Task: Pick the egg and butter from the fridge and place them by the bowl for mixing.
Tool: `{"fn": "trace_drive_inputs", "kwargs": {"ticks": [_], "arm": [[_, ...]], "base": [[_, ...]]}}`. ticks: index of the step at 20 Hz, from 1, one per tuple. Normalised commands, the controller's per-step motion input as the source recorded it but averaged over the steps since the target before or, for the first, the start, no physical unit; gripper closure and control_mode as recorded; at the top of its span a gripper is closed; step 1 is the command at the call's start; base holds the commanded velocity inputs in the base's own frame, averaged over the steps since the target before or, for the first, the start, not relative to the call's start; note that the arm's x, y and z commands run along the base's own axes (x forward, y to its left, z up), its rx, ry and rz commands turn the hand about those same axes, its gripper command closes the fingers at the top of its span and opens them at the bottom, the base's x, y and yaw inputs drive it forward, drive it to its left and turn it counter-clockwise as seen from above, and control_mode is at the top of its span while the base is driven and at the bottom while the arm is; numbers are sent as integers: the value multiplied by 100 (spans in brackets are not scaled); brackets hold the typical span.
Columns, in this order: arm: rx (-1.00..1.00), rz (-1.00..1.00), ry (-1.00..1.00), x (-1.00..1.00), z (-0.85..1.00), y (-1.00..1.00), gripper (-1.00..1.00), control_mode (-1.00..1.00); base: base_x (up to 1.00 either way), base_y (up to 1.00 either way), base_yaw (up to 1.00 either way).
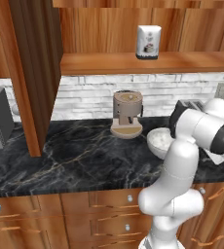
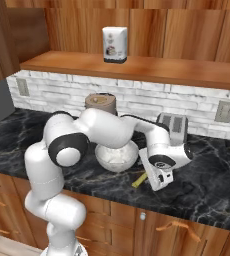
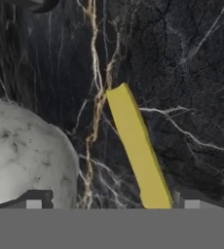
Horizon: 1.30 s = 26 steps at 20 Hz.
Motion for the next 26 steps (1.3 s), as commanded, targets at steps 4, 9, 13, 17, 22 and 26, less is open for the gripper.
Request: {"fn": "trace_drive_inputs", "kwargs": {"ticks": [4,9,13,17,22,26], "arm": [[-8,0,0,-44,46,7,-100,-100],[-13,3,0,-49,40,33,-100,-100],[-36,17,-2,-52,23,40,-100,-100],[-32,10,-1,-38,21,44,-100,-100],[-26,8,-11,-37,31,56,-100,-100],[-21,2,-15,-36,34,53,-100,-100]], "base": [[0,0,0],[0,0,0],[0,0,0],[0,0,0],[0,0,0],[0,0,0]]}}
